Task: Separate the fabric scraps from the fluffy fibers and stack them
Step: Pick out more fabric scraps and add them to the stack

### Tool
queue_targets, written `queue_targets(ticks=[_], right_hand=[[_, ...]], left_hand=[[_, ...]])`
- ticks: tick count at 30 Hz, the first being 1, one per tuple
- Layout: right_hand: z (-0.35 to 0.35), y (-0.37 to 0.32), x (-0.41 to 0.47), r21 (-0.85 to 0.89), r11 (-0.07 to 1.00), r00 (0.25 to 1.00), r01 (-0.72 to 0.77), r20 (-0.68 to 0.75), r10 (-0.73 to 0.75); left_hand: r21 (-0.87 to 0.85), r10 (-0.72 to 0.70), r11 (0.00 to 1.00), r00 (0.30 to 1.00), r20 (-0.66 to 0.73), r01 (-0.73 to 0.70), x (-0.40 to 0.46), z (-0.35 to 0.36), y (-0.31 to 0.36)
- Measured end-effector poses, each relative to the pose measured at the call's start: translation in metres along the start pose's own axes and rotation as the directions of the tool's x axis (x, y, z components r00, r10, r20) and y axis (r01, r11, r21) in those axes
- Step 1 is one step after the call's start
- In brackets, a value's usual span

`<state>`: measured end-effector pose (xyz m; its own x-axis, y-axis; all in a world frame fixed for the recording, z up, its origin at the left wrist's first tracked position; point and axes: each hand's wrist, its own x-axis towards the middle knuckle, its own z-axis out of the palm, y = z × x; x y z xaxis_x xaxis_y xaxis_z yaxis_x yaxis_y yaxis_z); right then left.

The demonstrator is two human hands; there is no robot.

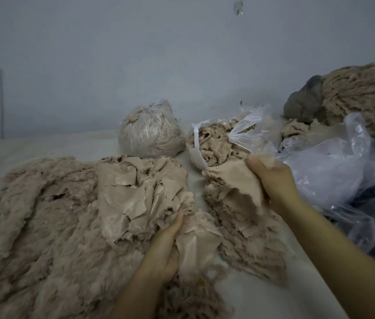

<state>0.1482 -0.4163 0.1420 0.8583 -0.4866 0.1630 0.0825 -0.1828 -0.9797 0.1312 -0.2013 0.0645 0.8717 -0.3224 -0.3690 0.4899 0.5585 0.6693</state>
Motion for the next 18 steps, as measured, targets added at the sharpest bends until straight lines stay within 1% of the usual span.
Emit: queue_targets(ticks=[1, 2, 3, 4, 5, 6, 7, 8, 9, 10, 11, 12, 14, 16, 18], right_hand=[[-0.001, 0.002, 0.006, -0.260, 0.964, 0.997, 0.062, -0.021, -0.069], [-0.002, 0.007, 0.004, -0.431, 0.894, 0.988, 0.121, -0.036, -0.151], [0.000, 0.012, -0.003, -0.468, 0.865, 0.972, 0.183, -0.044, -0.229], [0.002, 0.018, -0.016, -0.410, 0.878, 0.959, 0.247, -0.028, -0.282], [0.006, 0.028, -0.032, -0.301, 0.912, 0.957, 0.279, 0.015, -0.288], [0.012, 0.036, -0.049, -0.192, 0.952, 0.971, 0.237, 0.087, -0.224], [0.018, 0.045, -0.066, -0.101, 0.986, 0.977, 0.136, 0.179, -0.116], [0.022, 0.053, -0.079, -0.030, 0.999, 0.955, -0.015, 0.296, 0.023], [0.027, 0.061, -0.090, 0.044, 0.981, 0.897, -0.188, 0.415, 0.153], [0.032, 0.067, -0.098, 0.127, 0.932, 0.827, -0.340, 0.513, 0.232], [0.036, 0.070, -0.103, 0.205, 0.878, 0.791, -0.432, 0.555, 0.259], [0.038, 0.074, -0.106, 0.259, 0.853, 0.796, -0.453, 0.548, 0.257], [0.039, 0.075, -0.110, 0.296, 0.874, 0.844, -0.386, 0.496, 0.205], [0.039, 0.076, -0.111, 0.258, 0.919, 0.864, -0.298, 0.482, 0.145], [0.038, 0.076, -0.109, 0.175, 0.965, 0.879, -0.194, 0.467, 0.092]], left_hand=[[-0.007, -0.026, 1.000, 1.000, -0.001, 0.026, 0.000, 0.000, 0.000], [-0.001, -0.044, 0.999, 0.999, 0.004, 0.044, 0.000, 0.001, 0.000], [0.007, -0.049, 0.999, 0.999, 0.019, 0.049, 0.000, 0.002, 0.000], [0.008, -0.047, 0.999, 0.998, 0.038, 0.047, 0.000, 0.003, 0.000], [0.008, -0.041, 0.999, 0.998, 0.056, 0.041, 0.000, 0.003, -0.001], [0.012, -0.034, 0.999, 0.997, 0.071, 0.033, 0.000, 0.004, -0.002], [0.017, -0.028, 0.999, 0.996, 0.087, 0.027, 0.000, 0.005, -0.003], [0.020, -0.027, 0.999, 0.994, 0.103, 0.025, 0.000, 0.006, -0.005], [0.022, -0.034, 0.999, 0.993, 0.114, 0.032, 0.000, 0.007, -0.007], [0.025, -0.044, 0.999, 0.993, 0.112, 0.041, 0.000, 0.008, -0.009], [0.025, -0.048, 0.999, 0.994, 0.093, 0.046, 0.000, 0.009, -0.010], [0.009, -0.045, 0.999, 0.997, 0.064, 0.045, 0.001, 0.010, -0.011], [-0.051, -0.031, 0.998, 1.000, 0.002, 0.031, 0.003, 0.010, -0.009], [-0.083, -0.009, 0.997, 0.999, -0.042, 0.006, 0.006, 0.005, -0.004], [-0.060, 0.003, 0.998, 0.999, -0.050, -0.006, 0.007, 0.002, -0.001]])
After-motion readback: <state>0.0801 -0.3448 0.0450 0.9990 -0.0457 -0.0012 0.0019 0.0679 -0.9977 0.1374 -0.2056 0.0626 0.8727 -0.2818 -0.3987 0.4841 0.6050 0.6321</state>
